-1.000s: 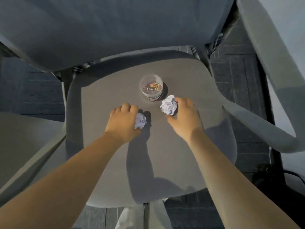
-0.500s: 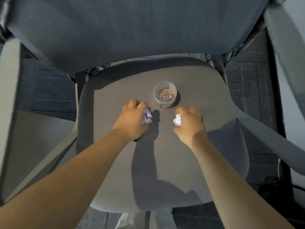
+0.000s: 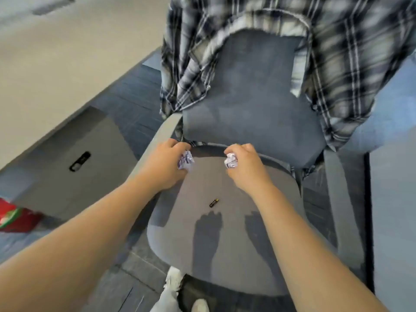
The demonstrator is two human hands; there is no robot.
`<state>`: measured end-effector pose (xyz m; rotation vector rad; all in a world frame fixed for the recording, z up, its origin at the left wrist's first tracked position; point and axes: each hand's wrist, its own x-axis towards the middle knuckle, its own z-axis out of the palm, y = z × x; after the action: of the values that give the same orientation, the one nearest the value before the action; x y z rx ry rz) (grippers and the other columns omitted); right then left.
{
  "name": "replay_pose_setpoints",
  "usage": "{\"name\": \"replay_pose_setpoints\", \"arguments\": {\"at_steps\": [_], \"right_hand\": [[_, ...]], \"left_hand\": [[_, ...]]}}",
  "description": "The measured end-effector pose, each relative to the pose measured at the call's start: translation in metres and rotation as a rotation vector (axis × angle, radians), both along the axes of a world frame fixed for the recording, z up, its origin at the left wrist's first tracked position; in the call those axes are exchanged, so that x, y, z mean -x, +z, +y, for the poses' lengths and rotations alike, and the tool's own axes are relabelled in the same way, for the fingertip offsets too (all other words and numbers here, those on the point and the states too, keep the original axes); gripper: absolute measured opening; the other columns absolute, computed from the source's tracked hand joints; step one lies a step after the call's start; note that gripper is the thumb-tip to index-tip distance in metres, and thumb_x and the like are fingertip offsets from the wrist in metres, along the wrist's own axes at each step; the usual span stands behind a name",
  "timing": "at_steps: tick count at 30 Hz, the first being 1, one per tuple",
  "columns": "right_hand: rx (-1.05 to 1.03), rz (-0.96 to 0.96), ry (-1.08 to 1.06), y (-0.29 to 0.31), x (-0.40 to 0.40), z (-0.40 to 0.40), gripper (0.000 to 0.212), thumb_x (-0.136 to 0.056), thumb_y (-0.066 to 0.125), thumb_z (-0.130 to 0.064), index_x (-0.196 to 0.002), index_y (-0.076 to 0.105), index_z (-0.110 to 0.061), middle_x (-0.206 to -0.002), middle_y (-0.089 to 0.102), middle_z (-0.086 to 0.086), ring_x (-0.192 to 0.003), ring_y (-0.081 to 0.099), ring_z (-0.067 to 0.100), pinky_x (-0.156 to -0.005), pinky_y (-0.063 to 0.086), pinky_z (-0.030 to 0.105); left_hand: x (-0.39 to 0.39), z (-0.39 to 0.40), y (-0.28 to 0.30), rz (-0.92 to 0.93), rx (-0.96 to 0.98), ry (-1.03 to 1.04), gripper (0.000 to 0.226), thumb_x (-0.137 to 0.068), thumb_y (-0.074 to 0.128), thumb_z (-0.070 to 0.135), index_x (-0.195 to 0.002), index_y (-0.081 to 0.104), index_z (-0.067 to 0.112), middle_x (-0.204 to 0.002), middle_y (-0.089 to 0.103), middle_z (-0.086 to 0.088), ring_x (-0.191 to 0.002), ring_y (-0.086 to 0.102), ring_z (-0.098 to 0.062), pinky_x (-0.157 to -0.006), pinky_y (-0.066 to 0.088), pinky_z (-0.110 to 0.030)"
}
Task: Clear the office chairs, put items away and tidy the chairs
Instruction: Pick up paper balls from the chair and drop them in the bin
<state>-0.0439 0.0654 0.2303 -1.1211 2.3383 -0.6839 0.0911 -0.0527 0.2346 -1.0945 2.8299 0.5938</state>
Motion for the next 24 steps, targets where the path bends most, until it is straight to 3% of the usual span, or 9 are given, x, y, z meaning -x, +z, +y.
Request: {"name": "replay_pose_setpoints", "arguments": {"at_steps": [4, 7, 12, 17, 21, 24], "right_hand": [[0.043, 0.055, 0.188, 0.055, -0.043, -0.032, 0.035, -0.085, 0.049, 0.006, -0.117, 0.057, -0.006, -0.122, 0.045, 0.016, -0.108, 0.050, 0.033, -0.075, 0.034, 0.024], [0.047, 0.075, 0.345, 0.080, -0.089, -0.060, 0.033, -0.083, 0.053, 0.005, -0.114, 0.057, -0.005, -0.106, 0.041, 0.011, -0.103, 0.052, 0.033, -0.078, 0.037, 0.026], [0.105, 0.069, 0.557, 0.107, -0.177, -0.112, 0.032, -0.086, 0.047, 0.005, -0.115, 0.056, -0.004, -0.100, 0.036, 0.004, -0.082, 0.044, 0.020, -0.074, 0.033, 0.021], [0.147, 0.058, 0.711, 0.118, -0.280, -0.165, 0.032, -0.085, 0.049, 0.002, -0.115, 0.057, -0.005, -0.109, 0.049, 0.013, -0.085, 0.045, 0.018, -0.074, 0.034, 0.022], [0.154, 0.058, 0.834, 0.122, -0.365, -0.197, 0.035, -0.084, 0.052, -0.002, -0.119, 0.056, -0.007, -0.120, 0.050, 0.017, -0.100, 0.054, 0.028, -0.078, 0.037, 0.022], [0.172, 0.058, 0.913, 0.119, -0.420, -0.221, 0.038, -0.083, 0.055, -0.002, -0.120, 0.055, -0.007, -0.121, 0.051, 0.016, -0.104, 0.054, 0.028, -0.067, 0.028, 0.013]], "left_hand": [[-0.066, -0.008, 0.054, 0.100, 0.004, 0.186, 0.054, -0.083, 0.065, 0.019, -0.133, 0.046, 0.015, -0.136, 0.046, -0.011, -0.123, 0.046, -0.030, -0.102, 0.038, -0.034], [-0.118, -0.015, 0.079, 0.174, 0.014, 0.318, 0.050, -0.081, 0.065, 0.018, -0.128, 0.049, 0.013, -0.131, 0.049, -0.012, -0.117, 0.050, -0.029, -0.096, 0.041, -0.033], [-0.218, -0.036, 0.103, 0.242, 0.044, 0.527, 0.051, -0.079, 0.067, 0.016, -0.127, 0.050, 0.009, -0.126, 0.051, -0.015, -0.110, 0.052, -0.031, -0.088, 0.040, -0.029], [-0.333, -0.055, 0.112, 0.253, 0.077, 0.769, 0.052, -0.079, 0.069, 0.017, -0.127, 0.050, 0.010, -0.123, 0.052, -0.015, -0.113, 0.051, -0.030, -0.094, 0.040, -0.034], [-0.424, -0.064, 0.113, 0.238, 0.069, 0.937, 0.051, -0.080, 0.068, 0.018, -0.127, 0.049, 0.009, -0.127, 0.050, -0.016, -0.115, 0.050, -0.031, -0.094, 0.040, -0.033], [-0.482, -0.069, 0.108, 0.225, 0.073, 1.052, 0.055, -0.080, 0.069, 0.024, -0.129, 0.047, 0.012, -0.130, 0.050, -0.014, -0.117, 0.050, -0.031, -0.095, 0.041, -0.036]]}}
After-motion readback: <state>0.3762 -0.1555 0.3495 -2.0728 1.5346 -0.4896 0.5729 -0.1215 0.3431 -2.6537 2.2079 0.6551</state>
